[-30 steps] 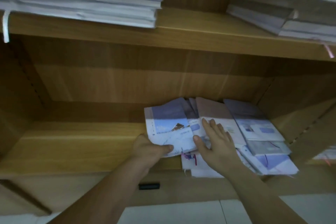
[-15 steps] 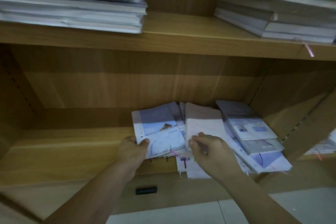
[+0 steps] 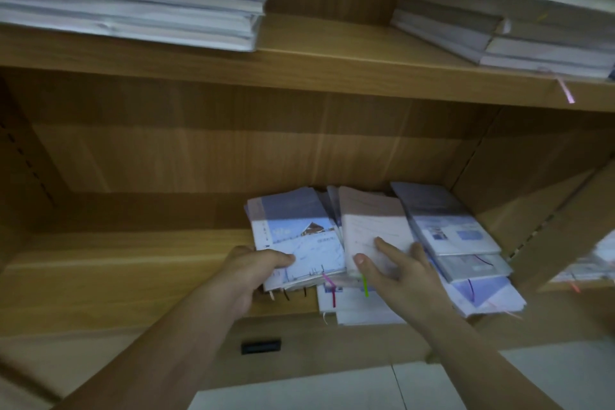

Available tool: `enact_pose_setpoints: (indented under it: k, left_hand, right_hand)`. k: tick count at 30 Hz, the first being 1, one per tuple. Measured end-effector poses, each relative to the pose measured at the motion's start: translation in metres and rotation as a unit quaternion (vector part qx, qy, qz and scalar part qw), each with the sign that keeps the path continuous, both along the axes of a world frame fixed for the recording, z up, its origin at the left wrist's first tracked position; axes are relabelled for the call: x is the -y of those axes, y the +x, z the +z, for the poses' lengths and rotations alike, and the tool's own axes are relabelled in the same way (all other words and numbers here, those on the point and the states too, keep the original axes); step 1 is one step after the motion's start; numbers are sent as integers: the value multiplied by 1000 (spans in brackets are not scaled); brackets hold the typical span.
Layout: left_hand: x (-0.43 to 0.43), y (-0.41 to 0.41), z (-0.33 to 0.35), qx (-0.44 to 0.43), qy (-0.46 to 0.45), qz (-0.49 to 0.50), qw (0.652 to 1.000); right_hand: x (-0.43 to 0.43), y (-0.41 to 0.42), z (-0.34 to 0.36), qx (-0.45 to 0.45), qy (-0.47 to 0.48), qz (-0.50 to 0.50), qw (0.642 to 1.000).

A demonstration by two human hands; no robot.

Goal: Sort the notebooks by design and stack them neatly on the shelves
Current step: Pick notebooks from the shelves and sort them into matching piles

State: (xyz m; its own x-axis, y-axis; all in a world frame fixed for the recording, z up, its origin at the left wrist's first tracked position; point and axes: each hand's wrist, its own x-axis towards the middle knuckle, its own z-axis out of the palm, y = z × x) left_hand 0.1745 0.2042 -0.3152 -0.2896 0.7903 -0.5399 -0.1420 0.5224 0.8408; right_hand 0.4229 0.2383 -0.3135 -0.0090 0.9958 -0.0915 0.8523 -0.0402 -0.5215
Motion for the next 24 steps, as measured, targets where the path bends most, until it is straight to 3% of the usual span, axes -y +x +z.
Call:
enact_pose_setpoints:
  k: [4, 7, 15, 20, 24]
  left_hand:
    - [2, -2, 3, 62, 11, -18, 998]
    - [7, -10, 4, 60, 19, -4, 998]
    - [45, -52, -12, -75, -15, -52, 996]
    - [55, -54, -18, -193, 32, -108, 975]
    - [56, -47, -15, -246, 48, -143, 958]
  right_hand:
    - [1, 0, 5, -8, 14, -1, 1000]
    - [3, -4, 6, -7, 8, 8, 1000]
    - [7, -3, 12, -75, -47, -38, 995]
    - [9, -2, 9, -158, -68, -30, 985]
    - [15, -3, 36, -220, -58, -83, 970]
